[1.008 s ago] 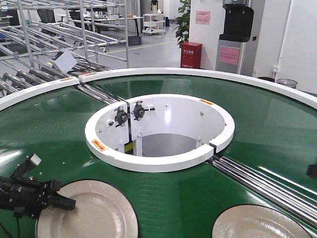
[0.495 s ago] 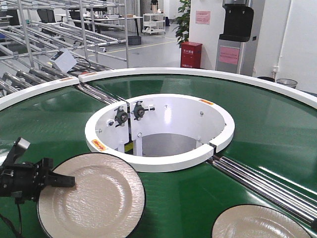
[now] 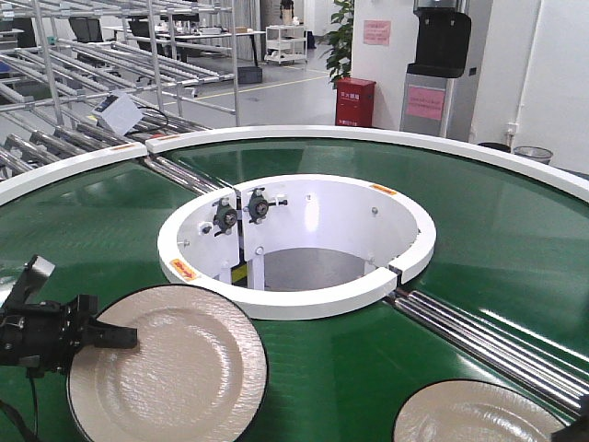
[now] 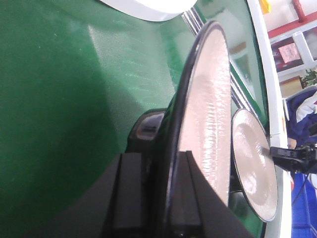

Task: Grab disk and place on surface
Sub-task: 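Lift both grasped plates upright off the green carousel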

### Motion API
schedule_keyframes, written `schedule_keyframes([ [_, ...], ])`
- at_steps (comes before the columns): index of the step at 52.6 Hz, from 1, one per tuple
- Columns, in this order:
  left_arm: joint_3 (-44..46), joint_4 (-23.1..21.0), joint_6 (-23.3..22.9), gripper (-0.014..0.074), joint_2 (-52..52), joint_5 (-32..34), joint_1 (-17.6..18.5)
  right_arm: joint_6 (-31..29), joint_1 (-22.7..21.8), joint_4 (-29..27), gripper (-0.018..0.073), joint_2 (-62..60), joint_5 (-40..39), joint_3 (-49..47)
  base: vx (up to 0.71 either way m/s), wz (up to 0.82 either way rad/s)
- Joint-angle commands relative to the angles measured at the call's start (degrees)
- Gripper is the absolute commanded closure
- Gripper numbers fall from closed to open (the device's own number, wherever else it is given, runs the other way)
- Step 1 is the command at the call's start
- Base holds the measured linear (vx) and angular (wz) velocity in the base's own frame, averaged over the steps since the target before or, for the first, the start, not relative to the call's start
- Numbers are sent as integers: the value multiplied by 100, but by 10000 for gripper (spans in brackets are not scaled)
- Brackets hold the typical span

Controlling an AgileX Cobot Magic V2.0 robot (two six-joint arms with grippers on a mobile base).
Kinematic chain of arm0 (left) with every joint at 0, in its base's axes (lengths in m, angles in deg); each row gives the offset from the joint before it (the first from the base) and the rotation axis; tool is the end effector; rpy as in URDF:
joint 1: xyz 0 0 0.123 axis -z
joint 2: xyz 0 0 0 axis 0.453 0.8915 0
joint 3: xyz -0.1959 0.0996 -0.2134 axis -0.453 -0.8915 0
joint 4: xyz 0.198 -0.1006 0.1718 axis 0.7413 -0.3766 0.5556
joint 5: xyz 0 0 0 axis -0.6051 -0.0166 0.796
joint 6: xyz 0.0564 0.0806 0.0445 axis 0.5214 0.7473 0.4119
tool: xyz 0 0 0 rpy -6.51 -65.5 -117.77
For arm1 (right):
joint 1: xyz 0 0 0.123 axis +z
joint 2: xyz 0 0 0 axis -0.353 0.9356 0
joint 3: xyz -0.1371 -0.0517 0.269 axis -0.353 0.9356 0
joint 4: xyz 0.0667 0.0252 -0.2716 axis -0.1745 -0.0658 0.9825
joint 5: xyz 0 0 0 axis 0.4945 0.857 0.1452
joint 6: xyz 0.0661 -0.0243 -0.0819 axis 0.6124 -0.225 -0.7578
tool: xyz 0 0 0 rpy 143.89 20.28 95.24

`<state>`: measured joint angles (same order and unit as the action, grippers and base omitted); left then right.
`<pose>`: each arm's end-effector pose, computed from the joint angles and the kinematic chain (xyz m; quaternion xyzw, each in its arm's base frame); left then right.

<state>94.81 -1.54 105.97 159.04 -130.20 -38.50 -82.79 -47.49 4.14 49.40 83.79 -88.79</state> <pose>0.4241 -0.0050 0.2268 -0.0428 0.8509 -0.4549 0.2591 0.3421 -0.1045 0.1570 0.1661 0.9371 0.2615 0.1611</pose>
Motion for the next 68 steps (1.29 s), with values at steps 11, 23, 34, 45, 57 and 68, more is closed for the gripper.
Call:
schedule_keyframes([
  [11, 150, -650, -17, 605, -371, -301, -5, -251, 418, -656, 295, -40, -49, -131, 0, 0],
  [23, 150, -650, -34, 605, -371, -346, -5, -222, 234, -1012, 574, -68, 391, -131, 0, 0],
  [34, 150, -735, -259, 604, -411, -392, -5, -272, 76, -2309, 569, -611, 936, -131, 0, 0],
  [45, 150, -1066, -532, 604, -802, -531, -87, 30, 83, -3181, 568, -1657, 1224, -131, 0, 0],
  [57, 150, -1074, -1053, 604, -1437, -634, -167, 569, 83, -3392, 568, -2672, 1238, -131, 0, 0],
  [68, 150, -874, -1344, 604, -1864, -583, -167, 702, 83, -3375, 568, -3175, 1193, -131, 0, 0],
])
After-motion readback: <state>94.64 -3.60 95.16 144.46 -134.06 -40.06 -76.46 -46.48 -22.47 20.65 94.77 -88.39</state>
